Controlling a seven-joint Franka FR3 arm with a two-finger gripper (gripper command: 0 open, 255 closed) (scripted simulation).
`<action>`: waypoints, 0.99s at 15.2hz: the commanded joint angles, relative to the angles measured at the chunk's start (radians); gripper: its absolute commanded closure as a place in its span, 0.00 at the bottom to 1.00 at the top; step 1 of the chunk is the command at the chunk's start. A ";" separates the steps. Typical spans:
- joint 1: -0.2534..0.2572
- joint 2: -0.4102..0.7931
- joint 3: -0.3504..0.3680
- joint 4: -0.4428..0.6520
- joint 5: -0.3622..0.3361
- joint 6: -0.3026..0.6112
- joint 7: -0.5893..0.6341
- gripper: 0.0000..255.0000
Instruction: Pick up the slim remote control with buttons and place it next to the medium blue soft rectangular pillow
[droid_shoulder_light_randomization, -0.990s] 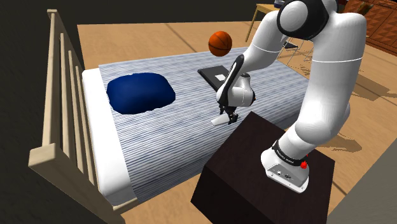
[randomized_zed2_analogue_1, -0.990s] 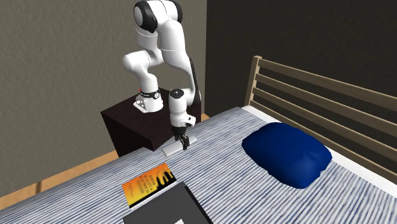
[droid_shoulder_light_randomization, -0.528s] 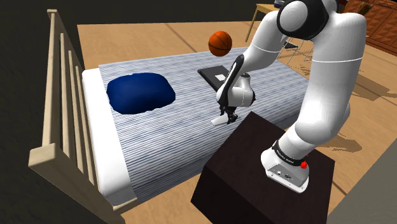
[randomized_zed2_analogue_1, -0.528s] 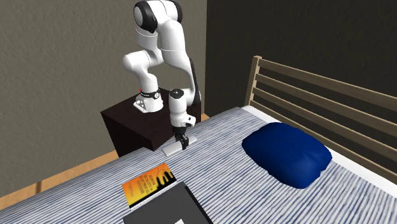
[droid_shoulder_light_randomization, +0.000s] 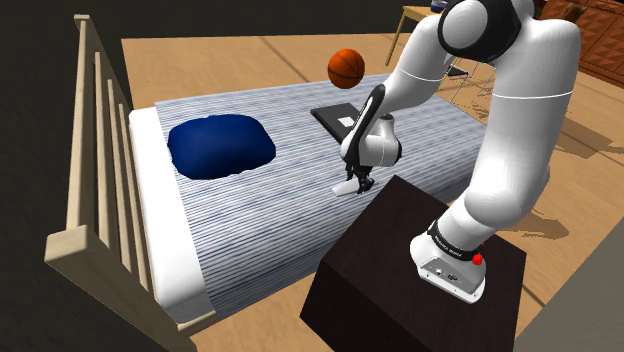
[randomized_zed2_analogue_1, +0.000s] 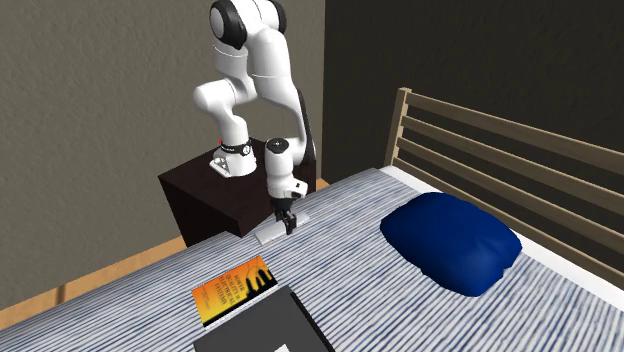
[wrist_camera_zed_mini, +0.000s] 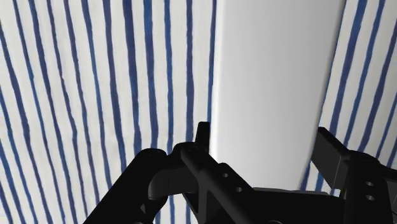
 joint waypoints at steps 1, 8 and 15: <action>0.042 -0.037 -0.040 -0.016 -0.011 -0.027 0.016 1.00; 0.224 -0.172 -0.242 -0.069 -0.123 -0.128 0.116 1.00; 0.403 -0.314 -0.478 -0.112 -0.370 -0.223 0.303 1.00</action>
